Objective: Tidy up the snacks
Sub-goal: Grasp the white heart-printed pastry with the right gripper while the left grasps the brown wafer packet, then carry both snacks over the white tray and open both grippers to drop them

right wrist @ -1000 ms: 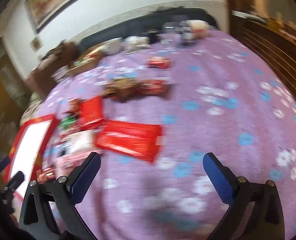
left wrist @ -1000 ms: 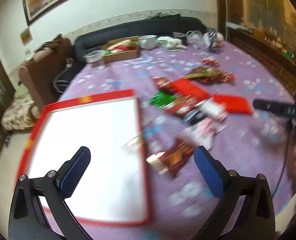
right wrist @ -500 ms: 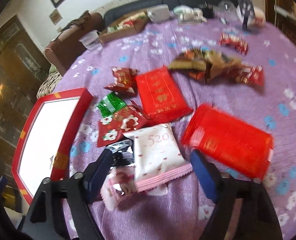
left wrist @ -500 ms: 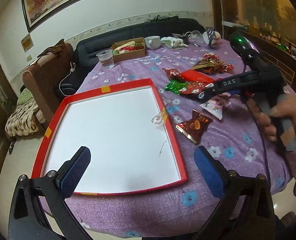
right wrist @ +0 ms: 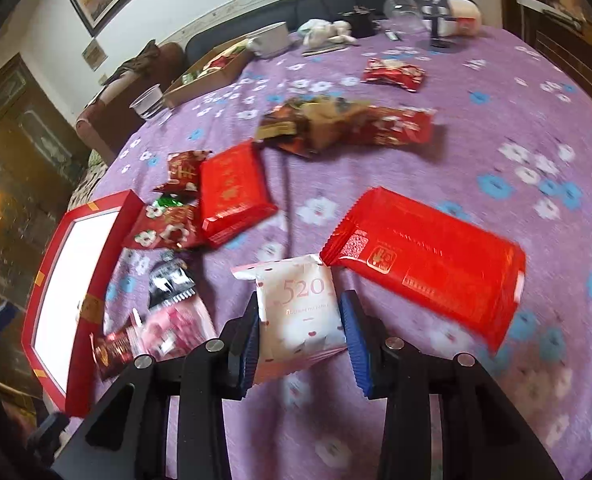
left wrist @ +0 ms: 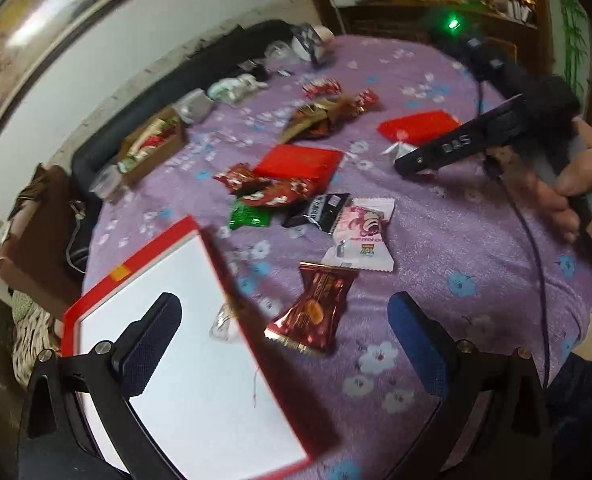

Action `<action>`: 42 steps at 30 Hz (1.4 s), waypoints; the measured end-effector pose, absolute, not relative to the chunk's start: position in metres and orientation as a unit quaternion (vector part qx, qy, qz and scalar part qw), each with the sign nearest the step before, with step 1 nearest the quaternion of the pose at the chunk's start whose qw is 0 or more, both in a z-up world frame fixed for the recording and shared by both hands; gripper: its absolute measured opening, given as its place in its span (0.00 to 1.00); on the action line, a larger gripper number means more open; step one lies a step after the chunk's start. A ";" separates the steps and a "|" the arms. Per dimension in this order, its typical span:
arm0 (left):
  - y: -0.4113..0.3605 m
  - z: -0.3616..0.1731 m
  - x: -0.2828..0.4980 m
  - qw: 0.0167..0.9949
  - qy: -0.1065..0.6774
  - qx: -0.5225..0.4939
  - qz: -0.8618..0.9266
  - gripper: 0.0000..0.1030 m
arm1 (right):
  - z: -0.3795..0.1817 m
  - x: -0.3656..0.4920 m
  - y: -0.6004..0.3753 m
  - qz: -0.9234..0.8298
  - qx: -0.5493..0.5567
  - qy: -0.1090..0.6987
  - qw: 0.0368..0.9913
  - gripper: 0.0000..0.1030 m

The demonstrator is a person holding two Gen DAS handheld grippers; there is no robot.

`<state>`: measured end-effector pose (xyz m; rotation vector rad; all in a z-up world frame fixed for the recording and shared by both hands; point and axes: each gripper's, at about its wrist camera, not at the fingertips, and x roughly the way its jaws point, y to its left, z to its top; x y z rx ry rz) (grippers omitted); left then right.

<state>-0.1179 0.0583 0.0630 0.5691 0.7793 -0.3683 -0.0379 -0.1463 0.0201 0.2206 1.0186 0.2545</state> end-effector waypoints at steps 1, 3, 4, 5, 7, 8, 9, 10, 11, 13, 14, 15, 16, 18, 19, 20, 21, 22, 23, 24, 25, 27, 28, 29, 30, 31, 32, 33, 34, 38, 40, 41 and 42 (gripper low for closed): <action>0.055 0.059 -0.110 0.861 0.386 0.274 -0.185 1.00 | 0.020 -0.041 -0.148 0.121 0.103 0.486 0.860 0.38; 0.050 0.051 -0.094 0.845 0.408 0.281 -0.200 1.00 | 0.021 -0.046 -0.150 0.121 0.102 0.483 0.861 0.38; 0.049 0.047 -0.090 0.839 0.415 0.284 -0.207 1.00 | 0.020 -0.048 -0.151 0.123 0.103 0.479 0.863 0.39; 0.045 0.043 -0.087 0.831 0.422 0.289 -0.217 1.00 | 0.020 -0.050 -0.153 0.126 0.105 0.474 0.865 0.39; 0.042 0.036 -0.083 0.819 0.430 0.304 -0.227 0.95 | 0.018 -0.053 -0.157 0.133 0.115 0.466 0.867 0.39; 0.042 0.033 -0.082 0.815 0.434 0.309 -0.228 0.90 | 0.018 -0.054 -0.158 0.135 0.119 0.464 0.867 0.39; 0.041 0.029 -0.080 0.811 0.439 0.314 -0.228 0.88 | 0.018 -0.054 -0.159 0.138 0.121 0.462 0.868 0.39; 0.040 0.026 -0.078 0.806 0.443 0.317 -0.231 0.84 | 0.018 -0.055 -0.159 0.139 0.120 0.460 0.869 0.39; 0.041 0.024 -0.076 0.800 0.449 0.320 -0.234 0.79 | 0.017 -0.056 -0.157 0.140 0.117 0.458 0.870 0.40; 0.043 0.020 -0.072 0.793 0.457 0.323 -0.239 0.77 | 0.017 -0.058 -0.155 0.140 0.109 0.450 0.875 0.41; 0.043 0.021 -0.071 0.790 0.461 0.319 -0.246 0.76 | 0.017 -0.059 -0.154 0.140 0.106 0.447 0.877 0.41; 0.044 0.021 -0.070 0.787 0.466 0.316 -0.251 0.73 | 0.017 -0.060 -0.153 0.139 0.102 0.444 0.879 0.41; 0.044 0.022 -0.069 0.785 0.470 0.312 -0.257 0.70 | 0.017 -0.061 -0.153 0.139 0.101 0.443 0.880 0.42; 0.045 0.022 -0.068 0.781 0.475 0.302 -0.270 0.62 | 0.017 -0.060 -0.154 0.141 0.106 0.443 0.879 0.42; 0.045 0.022 -0.070 0.778 0.477 0.296 -0.280 0.53 | 0.017 -0.060 -0.155 0.142 0.108 0.442 0.879 0.42; 0.044 0.022 -0.070 0.776 0.479 0.291 -0.289 0.47 | 0.016 -0.060 -0.156 0.143 0.110 0.442 0.879 0.42; 0.044 0.023 -0.071 0.773 0.480 0.287 -0.298 0.36 | 0.016 -0.060 -0.157 0.145 0.113 0.442 0.878 0.42; 0.044 0.022 -0.073 0.773 0.480 0.283 -0.304 0.30 | 0.016 -0.060 -0.157 0.146 0.115 0.441 0.878 0.42; 0.044 0.022 -0.076 0.774 0.478 0.280 -0.306 0.30 | 0.016 -0.060 -0.158 0.146 0.117 0.441 0.878 0.42; 0.044 0.022 -0.078 0.777 0.476 0.276 -0.305 0.30 | 0.016 -0.060 -0.158 0.147 0.119 0.441 0.877 0.42; 0.045 0.022 -0.078 0.778 0.477 0.270 -0.306 0.29 | 0.016 -0.060 -0.159 0.149 0.122 0.441 0.877 0.42; 0.050 0.022 -0.079 0.783 0.482 0.250 -0.305 0.28 | 0.015 -0.060 -0.161 0.151 0.128 0.440 0.876 0.42; 0.052 0.022 -0.080 0.786 0.483 0.240 -0.302 0.28 | 0.015 -0.060 -0.162 0.152 0.131 0.440 0.875 0.42; 0.053 0.023 -0.081 0.789 0.483 0.233 -0.298 0.28 | 0.015 -0.060 -0.163 0.154 0.134 0.439 0.875 0.42; 0.054 0.022 -0.084 0.794 0.482 0.226 -0.292 0.27 | 0.015 -0.060 -0.163 0.155 0.136 0.439 0.875 0.42; 0.056 0.023 -0.087 0.799 0.483 0.217 -0.286 0.27 | 0.015 -0.060 -0.163 0.155 0.137 0.439 0.874 0.42; 0.058 0.023 -0.090 0.804 0.483 0.204 -0.282 0.27 | 0.015 -0.059 -0.163 0.154 0.137 0.439 0.874 0.42; 0.059 0.024 -0.094 0.809 0.482 0.191 -0.276 0.27 | 0.015 -0.059 -0.163 0.154 0.136 0.439 0.875 0.42; 0.060 0.025 -0.097 0.813 0.481 0.183 -0.271 0.26 | 0.015 -0.060 -0.162 0.152 0.133 0.440 0.875 0.42; 0.068 0.030 -0.112 0.831 0.472 0.137 -0.259 0.26 | 0.017 -0.063 -0.153 0.135 0.106 0.443 0.880 0.41; 0.070 0.034 -0.119 0.840 0.464 0.125 -0.252 0.26 | 0.019 -0.066 -0.149 0.141 0.109 0.452 0.874 0.39; 0.072 0.035 -0.124 0.845 0.458 0.121 -0.248 0.26 | 0.019 -0.067 -0.148 0.147 0.116 0.456 0.870 0.38; 0.074 0.037 -0.128 0.850 0.452 0.117 -0.245 0.26 | 0.020 -0.069 -0.147 0.155 0.125 0.460 0.865 0.38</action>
